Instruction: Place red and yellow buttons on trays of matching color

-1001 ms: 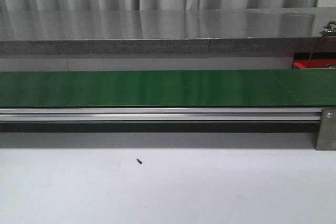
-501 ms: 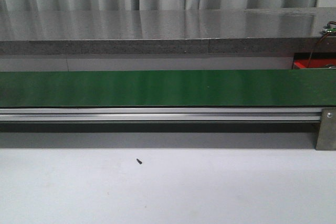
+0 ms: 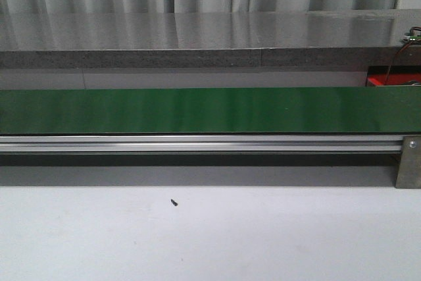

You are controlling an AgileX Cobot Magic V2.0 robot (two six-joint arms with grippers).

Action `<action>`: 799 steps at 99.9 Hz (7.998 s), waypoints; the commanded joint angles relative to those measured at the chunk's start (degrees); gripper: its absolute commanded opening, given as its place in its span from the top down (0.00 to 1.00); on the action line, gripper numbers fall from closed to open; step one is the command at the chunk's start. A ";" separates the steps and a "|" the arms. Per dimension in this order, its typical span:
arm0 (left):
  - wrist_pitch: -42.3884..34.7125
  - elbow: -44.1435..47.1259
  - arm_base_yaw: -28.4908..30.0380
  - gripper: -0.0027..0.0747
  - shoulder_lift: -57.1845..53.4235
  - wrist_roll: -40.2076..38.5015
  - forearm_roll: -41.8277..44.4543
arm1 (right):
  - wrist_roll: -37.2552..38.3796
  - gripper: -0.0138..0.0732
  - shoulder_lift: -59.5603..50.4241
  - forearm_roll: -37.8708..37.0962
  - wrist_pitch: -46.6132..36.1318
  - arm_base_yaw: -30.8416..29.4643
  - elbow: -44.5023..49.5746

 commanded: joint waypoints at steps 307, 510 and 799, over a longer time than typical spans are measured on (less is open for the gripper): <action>-1.60 9.03 -9.51 0.83 -6.68 -0.24 -0.29 | -0.35 0.92 -0.56 0.59 -2.70 0.11 -1.43; -8.95 39.15 -27.63 0.37 -59.25 0.30 -0.08 | -0.35 0.92 -0.56 0.59 -2.70 0.11 -1.43; -4.27 55.13 -27.63 0.99 -84.29 0.30 -0.08 | -0.32 0.62 44.77 -4.95 2.82 0.77 -44.05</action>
